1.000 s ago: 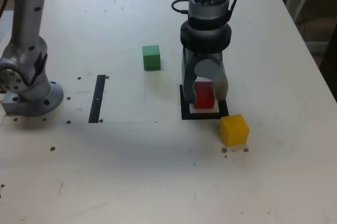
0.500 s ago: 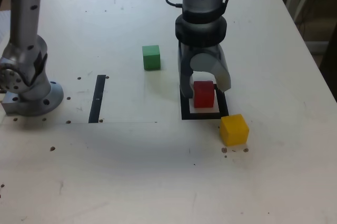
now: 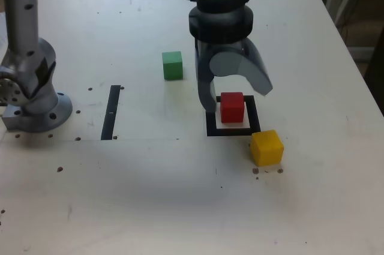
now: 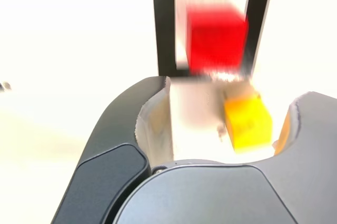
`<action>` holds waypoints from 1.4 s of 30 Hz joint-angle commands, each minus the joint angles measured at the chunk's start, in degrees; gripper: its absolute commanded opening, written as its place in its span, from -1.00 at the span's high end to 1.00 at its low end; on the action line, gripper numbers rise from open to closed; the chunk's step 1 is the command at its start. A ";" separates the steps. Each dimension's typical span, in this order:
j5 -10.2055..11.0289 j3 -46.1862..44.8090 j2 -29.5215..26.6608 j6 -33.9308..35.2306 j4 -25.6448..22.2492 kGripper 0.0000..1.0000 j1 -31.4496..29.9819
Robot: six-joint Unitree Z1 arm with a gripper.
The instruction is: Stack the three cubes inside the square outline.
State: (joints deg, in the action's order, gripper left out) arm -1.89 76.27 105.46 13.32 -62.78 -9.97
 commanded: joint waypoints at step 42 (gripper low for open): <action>1.58 15.22 17.33 17.52 -3.84 -0.86 -7.92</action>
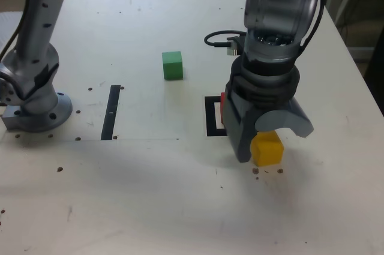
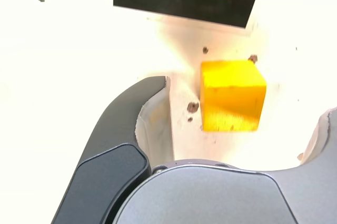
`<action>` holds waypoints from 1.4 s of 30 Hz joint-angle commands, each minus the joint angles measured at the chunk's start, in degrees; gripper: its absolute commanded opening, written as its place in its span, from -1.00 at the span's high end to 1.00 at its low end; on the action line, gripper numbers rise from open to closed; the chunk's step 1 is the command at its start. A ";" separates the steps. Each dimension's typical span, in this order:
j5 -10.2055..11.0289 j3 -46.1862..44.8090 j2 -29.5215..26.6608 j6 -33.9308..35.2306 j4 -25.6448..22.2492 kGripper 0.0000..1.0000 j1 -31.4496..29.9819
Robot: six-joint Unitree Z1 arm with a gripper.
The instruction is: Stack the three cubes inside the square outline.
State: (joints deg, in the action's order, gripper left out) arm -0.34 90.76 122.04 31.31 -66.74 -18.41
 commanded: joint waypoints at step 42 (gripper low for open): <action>0.24 -1.91 2.06 -2.74 6.24 0.34 3.08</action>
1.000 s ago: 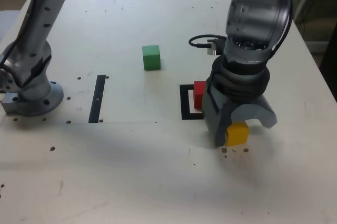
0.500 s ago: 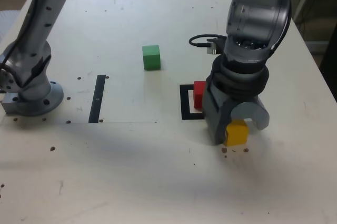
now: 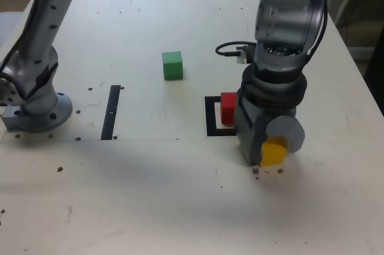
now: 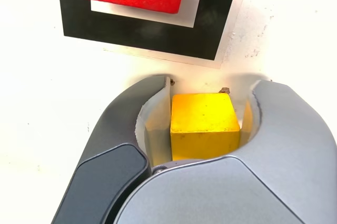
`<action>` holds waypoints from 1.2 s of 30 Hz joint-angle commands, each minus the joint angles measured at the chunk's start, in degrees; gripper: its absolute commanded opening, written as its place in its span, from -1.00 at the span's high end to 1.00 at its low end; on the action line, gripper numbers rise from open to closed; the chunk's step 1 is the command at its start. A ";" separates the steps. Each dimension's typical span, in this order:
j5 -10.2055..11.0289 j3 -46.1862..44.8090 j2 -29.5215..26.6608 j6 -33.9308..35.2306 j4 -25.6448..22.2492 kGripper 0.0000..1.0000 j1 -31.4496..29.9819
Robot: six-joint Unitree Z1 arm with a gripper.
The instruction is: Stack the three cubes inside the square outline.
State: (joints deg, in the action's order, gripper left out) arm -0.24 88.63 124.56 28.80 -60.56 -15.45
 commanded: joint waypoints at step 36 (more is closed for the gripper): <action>4.64 4.65 -11.24 -17.25 -17.48 0.44 7.90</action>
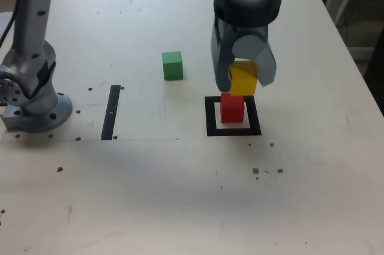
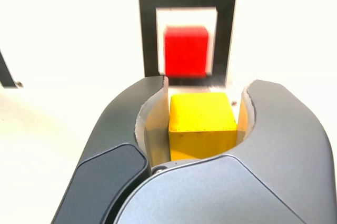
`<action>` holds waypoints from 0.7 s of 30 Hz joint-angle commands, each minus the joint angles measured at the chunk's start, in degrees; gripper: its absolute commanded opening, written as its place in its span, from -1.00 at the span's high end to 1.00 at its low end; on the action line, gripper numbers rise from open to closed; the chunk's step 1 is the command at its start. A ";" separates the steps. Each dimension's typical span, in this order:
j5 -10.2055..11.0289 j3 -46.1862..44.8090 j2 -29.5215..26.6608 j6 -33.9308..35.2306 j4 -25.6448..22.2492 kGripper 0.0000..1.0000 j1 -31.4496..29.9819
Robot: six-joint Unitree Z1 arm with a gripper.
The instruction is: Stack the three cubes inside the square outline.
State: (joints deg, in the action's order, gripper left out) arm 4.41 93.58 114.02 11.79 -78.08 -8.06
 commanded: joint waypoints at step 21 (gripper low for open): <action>-1.62 -9.15 -0.78 -2.47 7.61 0.44 4.43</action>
State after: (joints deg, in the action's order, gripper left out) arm 3.01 84.43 113.29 9.41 -71.04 -3.38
